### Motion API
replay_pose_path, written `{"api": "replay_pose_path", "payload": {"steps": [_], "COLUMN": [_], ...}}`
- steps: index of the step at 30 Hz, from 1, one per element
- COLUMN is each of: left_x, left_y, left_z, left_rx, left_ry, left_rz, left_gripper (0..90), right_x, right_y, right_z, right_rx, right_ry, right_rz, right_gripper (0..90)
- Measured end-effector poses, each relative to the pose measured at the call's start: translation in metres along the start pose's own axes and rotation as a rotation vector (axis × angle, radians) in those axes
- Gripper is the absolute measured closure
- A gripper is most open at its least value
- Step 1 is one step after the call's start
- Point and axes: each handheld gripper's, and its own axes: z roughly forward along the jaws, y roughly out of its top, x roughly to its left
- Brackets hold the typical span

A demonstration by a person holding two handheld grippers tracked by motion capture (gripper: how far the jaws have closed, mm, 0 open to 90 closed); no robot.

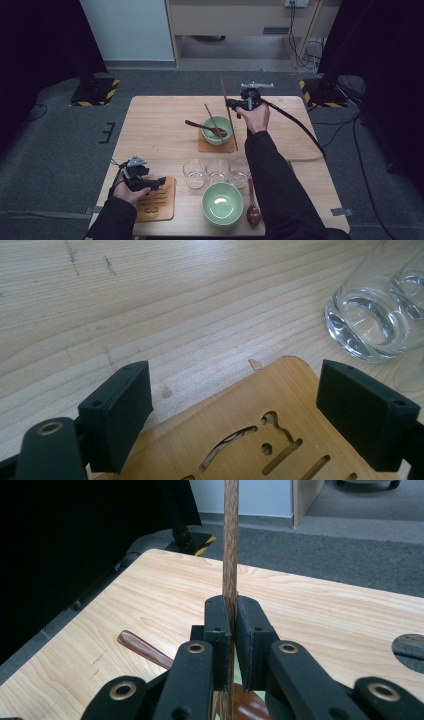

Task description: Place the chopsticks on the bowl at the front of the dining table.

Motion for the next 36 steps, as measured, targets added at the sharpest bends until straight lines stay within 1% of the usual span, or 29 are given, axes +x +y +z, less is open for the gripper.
{"api": "replay_pose_path", "payload": {"steps": [7,10,13,17,21,26,36], "left_x": [0.000,0.000,0.000,-0.001,-0.002,-0.002,-0.002], "left_y": [0.001,0.001,0.001,0.001,0.002,0.003,0.004], "left_z": [0.000,0.000,0.000,0.000,0.001,0.001,0.001], "left_rx": [0.002,-0.002,-0.004,0.000,0.004,-0.001,-0.005], "left_ry": [0.000,0.000,0.001,0.001,-0.004,-0.004,-0.005], "left_rz": [0.006,0.006,0.002,0.019,0.034,0.029,0.030], "left_gripper": [14.4,14.6,14.7,15.2,15.5,15.5,15.5], "right_x": [0.001,-0.001,-0.002,-0.002,-0.003,-0.004,-0.007], "right_y": [0.000,0.000,-0.002,-0.006,-0.011,-0.016,-0.018], "right_z": [0.010,0.015,0.021,0.031,0.043,0.054,0.067], "right_rx": [0.026,0.038,0.049,0.074,0.112,0.146,0.182], "right_ry": [-0.012,-0.021,-0.026,-0.039,-0.052,-0.054,-0.070], "right_rz": [-0.005,-0.016,-0.008,-0.016,-0.022,-0.023,-0.015], "right_gripper": [84.4,84.4,84.4,84.4,84.4,84.4,84.4]}}
